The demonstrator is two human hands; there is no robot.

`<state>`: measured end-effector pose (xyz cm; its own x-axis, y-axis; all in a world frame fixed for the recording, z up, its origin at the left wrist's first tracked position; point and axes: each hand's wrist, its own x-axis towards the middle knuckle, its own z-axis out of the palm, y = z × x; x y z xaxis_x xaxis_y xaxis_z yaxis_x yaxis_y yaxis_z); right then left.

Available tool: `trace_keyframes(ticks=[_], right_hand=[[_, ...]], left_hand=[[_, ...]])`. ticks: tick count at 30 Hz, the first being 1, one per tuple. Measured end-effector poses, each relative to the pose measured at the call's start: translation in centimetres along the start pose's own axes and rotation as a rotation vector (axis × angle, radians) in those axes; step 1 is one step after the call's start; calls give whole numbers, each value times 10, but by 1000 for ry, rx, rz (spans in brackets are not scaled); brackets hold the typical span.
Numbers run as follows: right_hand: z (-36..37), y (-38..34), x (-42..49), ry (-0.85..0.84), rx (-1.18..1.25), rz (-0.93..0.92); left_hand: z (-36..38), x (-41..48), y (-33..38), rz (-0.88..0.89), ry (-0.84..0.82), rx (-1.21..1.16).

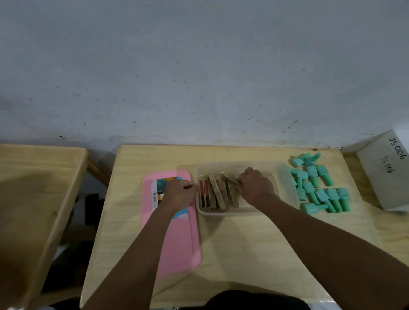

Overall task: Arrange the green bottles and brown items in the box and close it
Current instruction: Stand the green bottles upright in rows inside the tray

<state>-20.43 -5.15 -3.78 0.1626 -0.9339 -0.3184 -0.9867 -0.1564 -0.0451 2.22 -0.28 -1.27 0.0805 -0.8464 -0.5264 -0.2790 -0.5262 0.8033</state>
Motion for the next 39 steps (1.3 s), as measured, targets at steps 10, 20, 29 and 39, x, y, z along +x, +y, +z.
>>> trace_keyframes(ticks=[10,20,29,39], right_hand=[[12,-5,-21,-131,546,159],[-12,32,-80,198,433,158],[10,140,-149,378,633,545],[31,213,-155,176,611,544]], left_hand=[[13,-8,5,92,135,126],[34,-14,3,153,328,189],[106,-42,59,631,309,203],[242,-29,104,815,-70,686]])
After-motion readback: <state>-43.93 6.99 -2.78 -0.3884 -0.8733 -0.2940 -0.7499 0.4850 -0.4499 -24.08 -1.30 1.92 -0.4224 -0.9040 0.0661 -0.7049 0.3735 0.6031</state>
